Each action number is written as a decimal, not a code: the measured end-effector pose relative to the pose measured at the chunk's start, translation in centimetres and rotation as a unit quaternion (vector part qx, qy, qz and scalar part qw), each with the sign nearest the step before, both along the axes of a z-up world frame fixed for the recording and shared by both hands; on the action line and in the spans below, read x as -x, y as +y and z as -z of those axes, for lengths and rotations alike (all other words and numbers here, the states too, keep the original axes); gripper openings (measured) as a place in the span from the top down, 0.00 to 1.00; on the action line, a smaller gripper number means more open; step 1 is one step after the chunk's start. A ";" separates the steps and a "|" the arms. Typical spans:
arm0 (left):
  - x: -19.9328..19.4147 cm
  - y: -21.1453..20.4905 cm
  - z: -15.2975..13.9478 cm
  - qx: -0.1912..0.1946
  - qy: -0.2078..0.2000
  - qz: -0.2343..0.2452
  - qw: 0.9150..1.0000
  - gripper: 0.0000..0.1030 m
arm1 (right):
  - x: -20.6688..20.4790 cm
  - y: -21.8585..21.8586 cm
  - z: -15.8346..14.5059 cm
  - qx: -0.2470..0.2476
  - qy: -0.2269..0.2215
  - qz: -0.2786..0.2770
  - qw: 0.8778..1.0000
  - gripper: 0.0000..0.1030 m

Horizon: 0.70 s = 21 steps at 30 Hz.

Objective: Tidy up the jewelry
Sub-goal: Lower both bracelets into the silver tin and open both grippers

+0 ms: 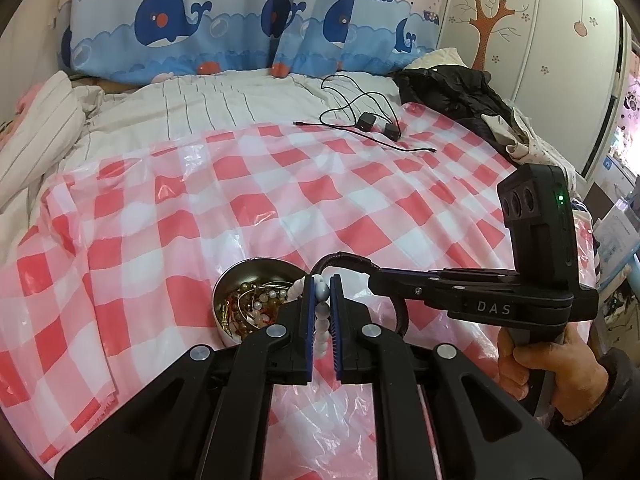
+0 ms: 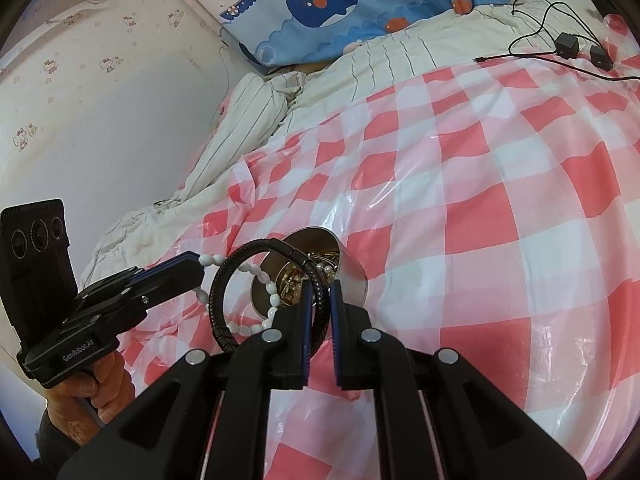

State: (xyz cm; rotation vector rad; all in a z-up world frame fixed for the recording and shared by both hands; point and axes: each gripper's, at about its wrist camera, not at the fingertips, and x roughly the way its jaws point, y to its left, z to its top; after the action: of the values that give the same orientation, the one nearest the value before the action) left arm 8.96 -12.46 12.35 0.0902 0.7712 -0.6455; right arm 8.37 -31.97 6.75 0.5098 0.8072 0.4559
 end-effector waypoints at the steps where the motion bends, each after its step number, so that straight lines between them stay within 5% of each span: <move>1: 0.0 0.0 0.0 -0.002 -0.002 0.000 1.000 0.94 | 0.0 0.0 0.0 0.000 -0.001 0.000 1.000 0.91; 16: -0.7 -0.2 -0.3 -0.002 -0.005 -0.003 1.000 0.93 | 0.1 0.1 -0.3 -0.005 -0.008 -0.001 1.000 0.89; 21: -2.2 0.3 -0.6 0.034 0.000 -0.008 0.999 0.93 | -0.1 0.0 -0.9 -0.021 -0.026 0.002 0.999 0.89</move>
State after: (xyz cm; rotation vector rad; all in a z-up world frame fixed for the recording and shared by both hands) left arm 11.19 -12.19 12.98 0.0220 0.7494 -0.6559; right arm 8.52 -31.99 7.67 0.5372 0.7487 0.4823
